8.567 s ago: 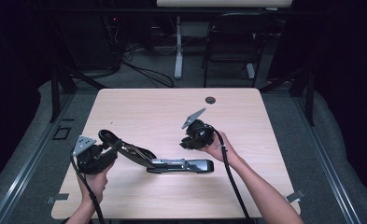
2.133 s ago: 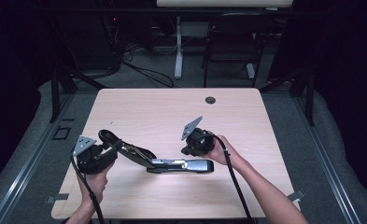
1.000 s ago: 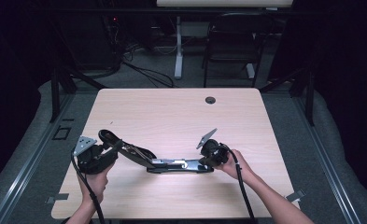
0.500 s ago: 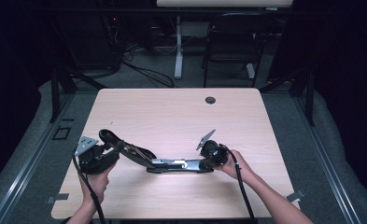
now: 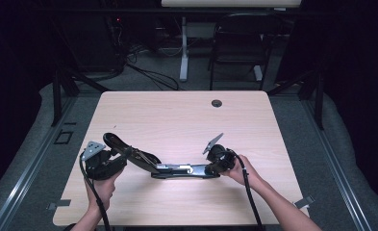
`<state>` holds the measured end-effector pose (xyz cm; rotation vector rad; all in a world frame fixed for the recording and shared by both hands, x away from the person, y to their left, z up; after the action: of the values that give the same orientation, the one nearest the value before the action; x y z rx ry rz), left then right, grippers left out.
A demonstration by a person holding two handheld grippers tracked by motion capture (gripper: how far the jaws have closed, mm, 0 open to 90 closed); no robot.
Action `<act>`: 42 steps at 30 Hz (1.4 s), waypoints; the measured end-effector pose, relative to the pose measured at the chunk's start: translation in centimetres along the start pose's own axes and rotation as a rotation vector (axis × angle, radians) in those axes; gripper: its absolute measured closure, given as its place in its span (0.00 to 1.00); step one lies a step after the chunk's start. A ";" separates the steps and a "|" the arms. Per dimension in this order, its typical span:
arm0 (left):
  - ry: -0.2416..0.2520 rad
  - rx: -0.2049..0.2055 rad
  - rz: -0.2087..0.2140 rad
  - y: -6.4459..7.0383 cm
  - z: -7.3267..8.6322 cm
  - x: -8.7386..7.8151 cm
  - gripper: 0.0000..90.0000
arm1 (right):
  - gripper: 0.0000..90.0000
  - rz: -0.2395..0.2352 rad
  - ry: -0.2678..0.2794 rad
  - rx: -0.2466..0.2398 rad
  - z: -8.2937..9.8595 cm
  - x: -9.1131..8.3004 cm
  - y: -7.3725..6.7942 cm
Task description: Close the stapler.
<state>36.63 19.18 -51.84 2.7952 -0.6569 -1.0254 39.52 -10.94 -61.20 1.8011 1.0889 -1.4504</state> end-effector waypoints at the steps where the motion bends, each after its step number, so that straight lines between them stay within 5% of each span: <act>1: 0.004 0.000 0.002 0.0 0.0 0.0 0.60 | 1.00 0.004 -0.008 -0.005 0.0 0.0 0.0; 12: 0.026 0.022 0.012 0.9 -0.3 0.1 0.65 | 1.00 -0.014 0.004 0.008 0.0 0.0 0.0; 28: 0.057 0.134 0.000 4.0 -1.3 0.7 0.67 | 1.00 -0.028 0.010 0.019 0.0 0.0 0.1; 42: 0.052 0.154 0.018 5.1 -1.6 1.3 0.66 | 1.00 -0.034 0.013 0.024 0.0 0.1 0.1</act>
<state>36.62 13.91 -50.19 2.9296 -0.7842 -0.9326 39.61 -10.95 -61.25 1.8189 1.1175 -1.4795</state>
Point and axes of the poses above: each handheld gripper's, and its own axes: x roughly forward along the jaws, z roughly out of its underside, y roughly to its right, the point moved 8 cm from there along x, roughly forward along the jaws, and after that the axes turned 12 degrees about -y, right-handed, at the moved point
